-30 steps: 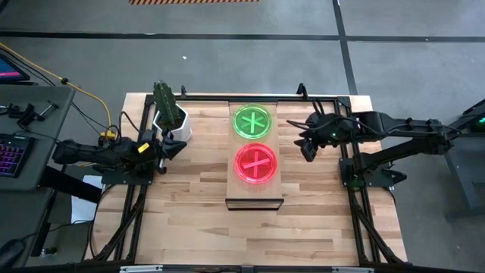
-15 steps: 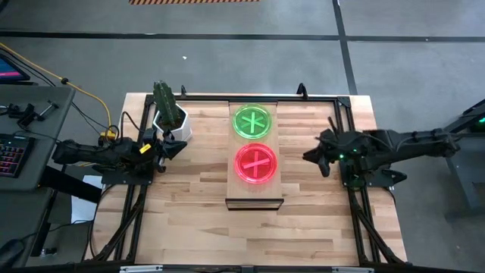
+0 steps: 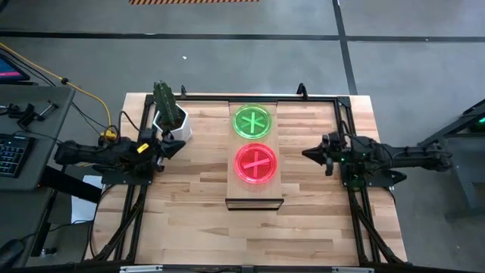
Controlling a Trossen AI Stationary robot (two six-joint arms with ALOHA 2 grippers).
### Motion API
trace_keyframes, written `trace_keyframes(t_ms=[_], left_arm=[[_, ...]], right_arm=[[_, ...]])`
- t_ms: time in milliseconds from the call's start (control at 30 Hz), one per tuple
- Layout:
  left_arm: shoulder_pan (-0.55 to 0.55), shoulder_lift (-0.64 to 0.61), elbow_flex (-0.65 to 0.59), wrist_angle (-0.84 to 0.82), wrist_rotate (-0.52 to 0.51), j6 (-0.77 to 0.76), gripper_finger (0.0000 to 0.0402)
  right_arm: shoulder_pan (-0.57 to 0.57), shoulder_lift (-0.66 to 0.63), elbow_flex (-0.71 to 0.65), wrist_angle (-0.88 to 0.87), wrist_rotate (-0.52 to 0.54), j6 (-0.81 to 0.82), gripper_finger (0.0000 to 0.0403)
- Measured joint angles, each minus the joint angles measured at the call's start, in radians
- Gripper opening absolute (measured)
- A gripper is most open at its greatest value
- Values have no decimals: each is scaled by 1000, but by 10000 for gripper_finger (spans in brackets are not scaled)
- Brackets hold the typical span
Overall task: Place and stack plates onto a shelf
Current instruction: Return to Home Position
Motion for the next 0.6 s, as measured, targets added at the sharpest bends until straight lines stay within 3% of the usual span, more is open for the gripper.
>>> trace_keyframes(t_ms=[233, 500, 600], left_arm=[[6, -93, 1, -106, 0, 0, 1], [11, -92, 2, -335, 0, 0, 1], [10, -91, 1, -353, 12, 0, 1]], right_arm=[[3, -92, -84, 51, -3, -13, 0], [57, -174, -152, 93, 5, -16, 0], [80, -200, -181, 101, 40, -32, 0]])
